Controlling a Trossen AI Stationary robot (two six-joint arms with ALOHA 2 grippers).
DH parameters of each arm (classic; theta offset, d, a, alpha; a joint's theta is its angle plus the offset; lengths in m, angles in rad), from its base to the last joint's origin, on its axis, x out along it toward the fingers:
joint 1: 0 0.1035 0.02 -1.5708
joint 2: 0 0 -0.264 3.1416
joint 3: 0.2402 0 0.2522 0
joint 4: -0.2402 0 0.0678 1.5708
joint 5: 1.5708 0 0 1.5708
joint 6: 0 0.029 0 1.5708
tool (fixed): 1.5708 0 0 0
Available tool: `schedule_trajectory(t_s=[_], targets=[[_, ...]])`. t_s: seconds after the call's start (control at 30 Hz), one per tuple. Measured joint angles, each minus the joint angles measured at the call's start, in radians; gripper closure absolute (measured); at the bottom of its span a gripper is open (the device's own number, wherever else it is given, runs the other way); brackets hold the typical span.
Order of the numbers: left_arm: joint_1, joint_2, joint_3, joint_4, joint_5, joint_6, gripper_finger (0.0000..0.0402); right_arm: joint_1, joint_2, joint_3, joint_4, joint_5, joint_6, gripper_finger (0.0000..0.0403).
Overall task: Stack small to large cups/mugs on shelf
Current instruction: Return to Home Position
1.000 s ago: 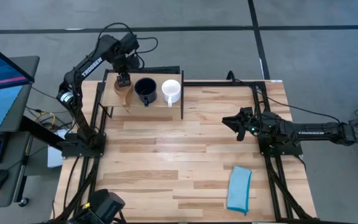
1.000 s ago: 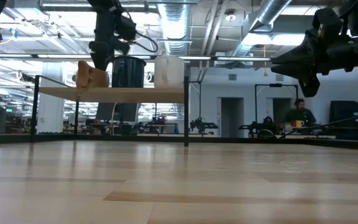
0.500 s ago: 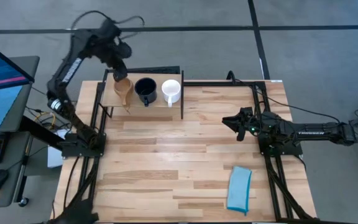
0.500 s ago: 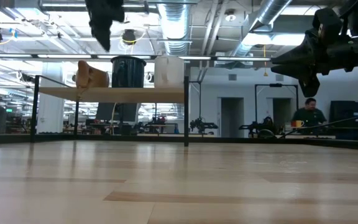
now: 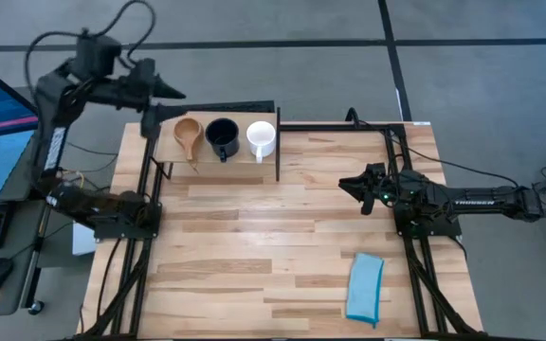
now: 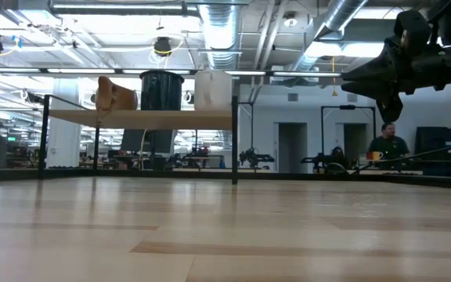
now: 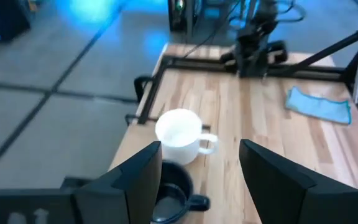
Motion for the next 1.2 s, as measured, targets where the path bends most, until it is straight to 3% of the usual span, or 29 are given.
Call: schedule_trajectory(t_s=[0.13,0.53,0.73,0.97,1.2], targets=[[0.000,-0.123,-0.141,0.083,0.040,-0.021,0.0193,0.000,0.000,0.000,0.000,0.000,-0.007,0.0284],[0.000,-0.548,-0.786,0.587,0.032,-0.277,0.0193,0.001,0.000,0.000,0.011,0.000,-0.010,0.0284],[0.000,-0.738,-1.024,0.721,0.035,-0.404,0.0193,0.001,0.000,0.000,0.039,-0.011,-0.084,0.0284],[-0.001,-0.953,-1.322,0.936,0.037,-0.589,0.0193,0.001,-0.001,0.000,0.134,-0.133,-0.196,0.0284],[-0.002,-1.100,-1.544,1.155,0.016,-0.718,0.0193,0.022,-0.001,0.000,0.168,-0.137,-0.246,0.0284]])
